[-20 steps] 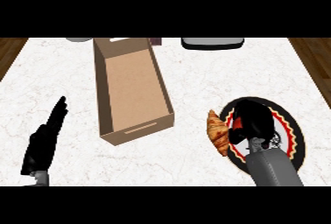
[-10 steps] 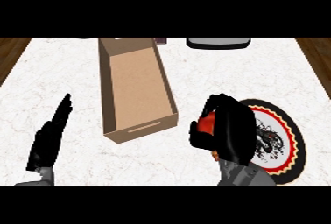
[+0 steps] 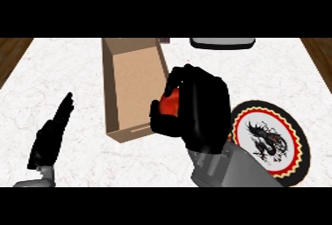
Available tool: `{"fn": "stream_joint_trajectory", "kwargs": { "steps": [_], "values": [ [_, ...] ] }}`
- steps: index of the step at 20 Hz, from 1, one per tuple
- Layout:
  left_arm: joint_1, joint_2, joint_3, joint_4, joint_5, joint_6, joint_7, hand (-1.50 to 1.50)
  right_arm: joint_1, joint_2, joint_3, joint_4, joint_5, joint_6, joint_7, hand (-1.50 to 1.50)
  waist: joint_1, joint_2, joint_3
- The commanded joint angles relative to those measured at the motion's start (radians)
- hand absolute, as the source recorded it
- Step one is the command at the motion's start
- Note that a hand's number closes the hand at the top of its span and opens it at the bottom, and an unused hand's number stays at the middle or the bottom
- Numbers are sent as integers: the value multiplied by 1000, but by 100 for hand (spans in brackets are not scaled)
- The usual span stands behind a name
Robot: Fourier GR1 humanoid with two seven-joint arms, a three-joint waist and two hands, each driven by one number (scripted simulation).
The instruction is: Pick the tomato from the plate and place it in the cardboard box
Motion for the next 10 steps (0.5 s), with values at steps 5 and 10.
{"fn": "stream_joint_trajectory", "kwargs": {
  "steps": [5,10],
  "values": [
    [-25,-21,-16,-4,-26,18,22,0,-359,3,-61,318,-169,-80,150,150,15,3,0],
    [-27,-33,-35,-26,-24,6,27,0,-446,3,-140,651,-246,-224,-23,150,35,13,0]
  ]
}}
